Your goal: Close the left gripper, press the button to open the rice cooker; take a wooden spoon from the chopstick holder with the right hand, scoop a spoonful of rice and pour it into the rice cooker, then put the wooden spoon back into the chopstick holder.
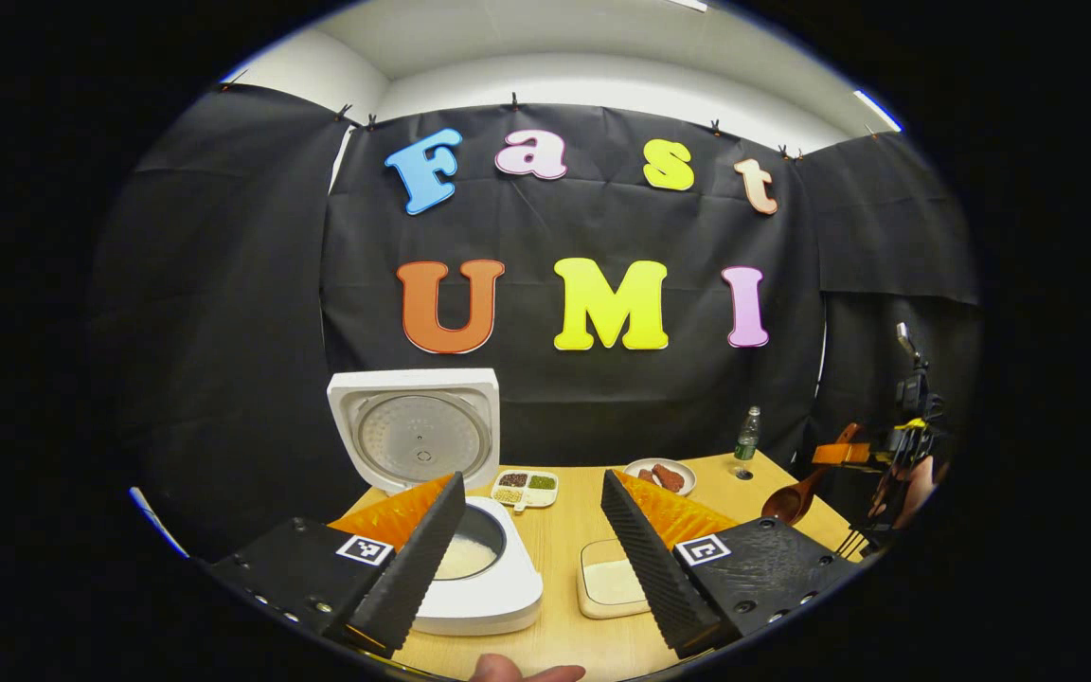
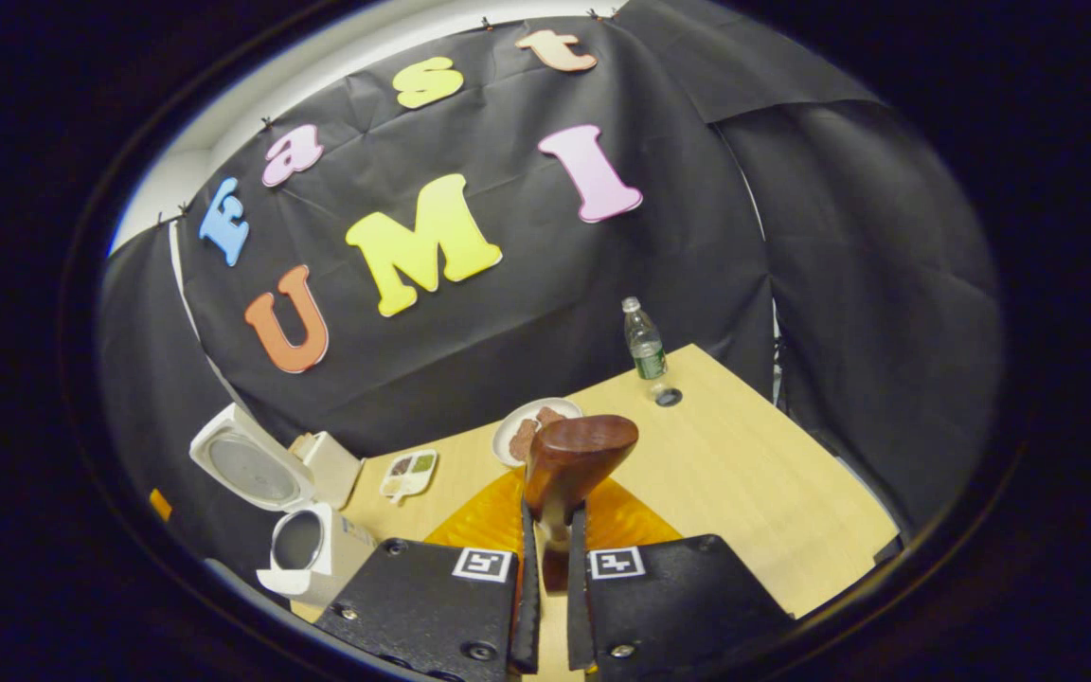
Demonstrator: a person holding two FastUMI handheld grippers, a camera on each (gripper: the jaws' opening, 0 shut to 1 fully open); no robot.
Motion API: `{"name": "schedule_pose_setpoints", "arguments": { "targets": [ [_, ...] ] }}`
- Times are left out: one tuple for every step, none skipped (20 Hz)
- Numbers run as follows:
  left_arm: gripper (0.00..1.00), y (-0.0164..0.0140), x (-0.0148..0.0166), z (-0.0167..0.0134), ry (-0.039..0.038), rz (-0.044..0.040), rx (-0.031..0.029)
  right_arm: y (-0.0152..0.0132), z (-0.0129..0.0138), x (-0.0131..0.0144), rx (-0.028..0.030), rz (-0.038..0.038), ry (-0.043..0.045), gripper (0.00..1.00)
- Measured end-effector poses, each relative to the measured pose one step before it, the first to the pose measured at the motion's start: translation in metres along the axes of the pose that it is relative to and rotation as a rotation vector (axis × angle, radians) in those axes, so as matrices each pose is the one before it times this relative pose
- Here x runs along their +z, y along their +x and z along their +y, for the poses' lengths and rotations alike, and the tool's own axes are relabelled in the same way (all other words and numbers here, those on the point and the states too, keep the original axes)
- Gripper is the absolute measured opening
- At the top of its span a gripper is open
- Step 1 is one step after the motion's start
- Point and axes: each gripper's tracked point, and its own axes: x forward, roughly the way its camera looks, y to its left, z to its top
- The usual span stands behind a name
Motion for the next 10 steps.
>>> {"name": "schedule_pose_setpoints", "arguments": {
  "targets": [
    [0.93, 0.00019, 0.00366, -0.00241, 0.00000, -0.00537, 0.00844, 0.00715, -0.00504, -0.00515, 0.00079, 0.01280, 0.00111, 0.17],
    [0.93, 0.00040, 0.00224, -0.00204, -0.00017, -0.00369, 0.00556, 0.00778, -0.00442, -0.00590, 0.00170, 0.01667, 0.00440, 0.17],
    [0.93, 0.00037, 0.00170, -0.00109, 0.00139, 0.00039, 0.00776, 0.00893, -0.00441, -0.00760, 0.00080, 0.01495, 0.00232, 0.17],
    [0.93, 0.00048, 0.00202, -0.00055, 0.00199, 0.00200, 0.00649, 0.00947, -0.00400, -0.00940, -0.00224, 0.01794, 0.00159, 0.17],
    [0.93, 0.00118, 0.00225, 0.00012, 0.00326, 0.00212, 0.00801, 0.00822, -0.00428, -0.00796, -0.00077, 0.01746, 0.00135, 0.17],
    [0.93, 0.00089, 0.00146, 0.00062, 0.00444, -0.00042, 0.01161, 0.00711, -0.00408, -0.00828, 0.00101, 0.01745, 0.00480, 0.17],
    [0.93, 0.00153, 0.00177, -0.00023, 0.00282, -0.00117, 0.00988, 0.00629, -0.00282, -0.00693, 0.00222, 0.01497, 0.00303, 0.17],
    [0.93, 0.00049, 0.00236, -0.00012, 0.00018, -0.00031, 0.00704, 0.00678, -0.00314, -0.00771, -0.00172, 0.01355, 0.00162, 0.17],
    [0.93, 0.00131, 0.00229, -0.00163, -0.00320, -0.00016, -0.00479, 0.00592, -0.00278, -0.00619, -0.00098, 0.01038, 0.00248, 0.17],
    [0.93, -0.00003, 0.00228, -0.00146, 0.00046, -0.00277, -0.00033, 0.00595, -0.00163, -0.00599, -0.00085, 0.00976, 0.00071, 0.17]
  ]
}}
